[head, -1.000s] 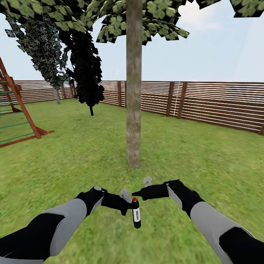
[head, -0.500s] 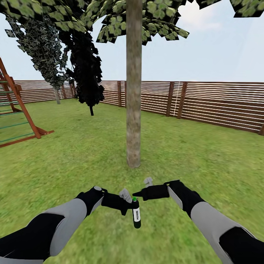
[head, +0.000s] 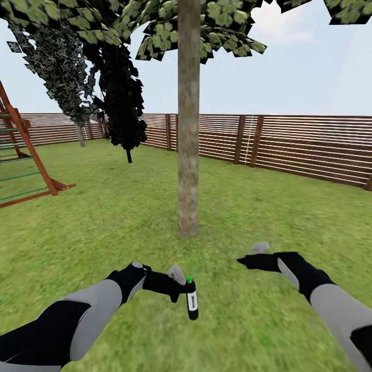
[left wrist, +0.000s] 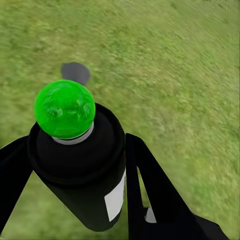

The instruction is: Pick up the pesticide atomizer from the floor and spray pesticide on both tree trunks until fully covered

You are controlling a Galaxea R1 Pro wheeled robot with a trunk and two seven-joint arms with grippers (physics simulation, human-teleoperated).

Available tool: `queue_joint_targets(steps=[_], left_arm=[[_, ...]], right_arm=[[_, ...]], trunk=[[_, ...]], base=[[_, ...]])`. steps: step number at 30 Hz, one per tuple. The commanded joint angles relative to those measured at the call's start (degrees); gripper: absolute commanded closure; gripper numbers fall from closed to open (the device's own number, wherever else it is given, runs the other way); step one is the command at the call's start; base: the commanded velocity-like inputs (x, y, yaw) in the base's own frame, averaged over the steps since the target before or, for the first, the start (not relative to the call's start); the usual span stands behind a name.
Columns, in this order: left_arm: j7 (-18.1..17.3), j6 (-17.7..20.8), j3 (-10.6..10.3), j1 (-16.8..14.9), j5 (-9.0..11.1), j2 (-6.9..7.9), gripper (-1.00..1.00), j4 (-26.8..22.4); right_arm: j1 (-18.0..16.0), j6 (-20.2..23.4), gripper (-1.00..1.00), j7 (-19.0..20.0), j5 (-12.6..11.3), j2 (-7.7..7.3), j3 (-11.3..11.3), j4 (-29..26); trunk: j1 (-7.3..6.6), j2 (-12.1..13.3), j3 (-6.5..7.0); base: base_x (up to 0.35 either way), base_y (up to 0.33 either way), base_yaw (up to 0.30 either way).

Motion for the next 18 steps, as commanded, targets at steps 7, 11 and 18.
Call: queue_joint_targets(steps=[7,11,18], left_arm=[[3.15,-0.49,0.00,-0.05,0.64,0.32,1.00,-0.17],[12.09,-0.50,0.15,-0.05,0.79,0.24,1.00,-0.17],[31.93,-0.83,2.80,-0.05,10.94,-0.02,1.00,-0.03]], right_arm=[[0.52,-19.42,-1.00,-28.62,-0.55,-1.29,0.38,18.44],[1.94,-27.24,-1.00,-30.35,-0.67,0.05,0.39,25.40],[5.78,-32.50,-1.00,-30.75,-0.67,4.83,0.40,28.30]], trunk=[[0.02,-0.09,-0.10],[0.02,-0.09,-0.10],[0.02,-0.09,-0.10]], base=[[0.000,0.000,0.000],[0.032,0.000,0.000],[0.201,-0.039,0.000]])
